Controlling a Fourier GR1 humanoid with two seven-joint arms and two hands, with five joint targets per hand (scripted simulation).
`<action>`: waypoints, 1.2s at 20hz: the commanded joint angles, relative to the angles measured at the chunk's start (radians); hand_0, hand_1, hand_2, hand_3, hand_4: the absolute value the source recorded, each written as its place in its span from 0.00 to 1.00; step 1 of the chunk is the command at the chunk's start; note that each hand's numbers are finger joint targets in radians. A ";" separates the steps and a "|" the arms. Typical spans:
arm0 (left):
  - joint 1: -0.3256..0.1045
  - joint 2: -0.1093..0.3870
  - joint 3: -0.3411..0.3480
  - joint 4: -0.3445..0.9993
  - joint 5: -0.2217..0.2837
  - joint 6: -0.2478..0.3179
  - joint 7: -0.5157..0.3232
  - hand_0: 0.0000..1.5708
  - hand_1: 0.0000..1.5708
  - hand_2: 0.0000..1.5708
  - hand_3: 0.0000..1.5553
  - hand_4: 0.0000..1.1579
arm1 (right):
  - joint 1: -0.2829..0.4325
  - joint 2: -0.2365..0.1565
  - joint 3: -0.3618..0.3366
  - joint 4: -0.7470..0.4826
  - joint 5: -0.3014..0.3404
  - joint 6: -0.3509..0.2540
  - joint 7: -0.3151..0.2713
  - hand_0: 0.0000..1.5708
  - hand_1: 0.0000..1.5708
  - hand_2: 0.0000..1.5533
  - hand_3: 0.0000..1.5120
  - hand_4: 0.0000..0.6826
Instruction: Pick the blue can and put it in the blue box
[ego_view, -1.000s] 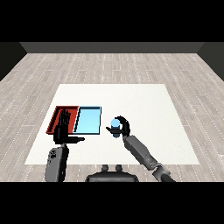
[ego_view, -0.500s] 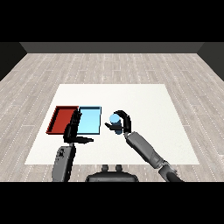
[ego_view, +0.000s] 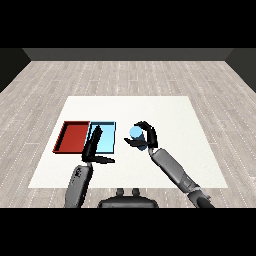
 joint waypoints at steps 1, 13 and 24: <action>-0.052 -0.003 -0.012 0.083 0.018 0.009 -0.019 0.00 0.00 0.00 0.00 0.00 | 0.020 -0.044 -0.088 -0.037 0.022 0.102 0.020 0.90 0.90 0.93 0.93 0.90; -0.105 -0.003 -0.233 0.150 0.117 0.135 0.034 0.00 0.00 0.00 0.00 0.00 | 0.067 0.022 -0.183 0.002 0.129 0.247 -0.026 0.93 0.93 0.94 0.93 0.89; -0.233 -0.003 -0.220 0.348 0.212 0.176 -0.025 0.00 0.00 0.00 0.00 0.00 | 0.054 0.100 -0.247 -0.068 0.264 0.311 0.047 0.95 0.95 0.95 0.93 0.89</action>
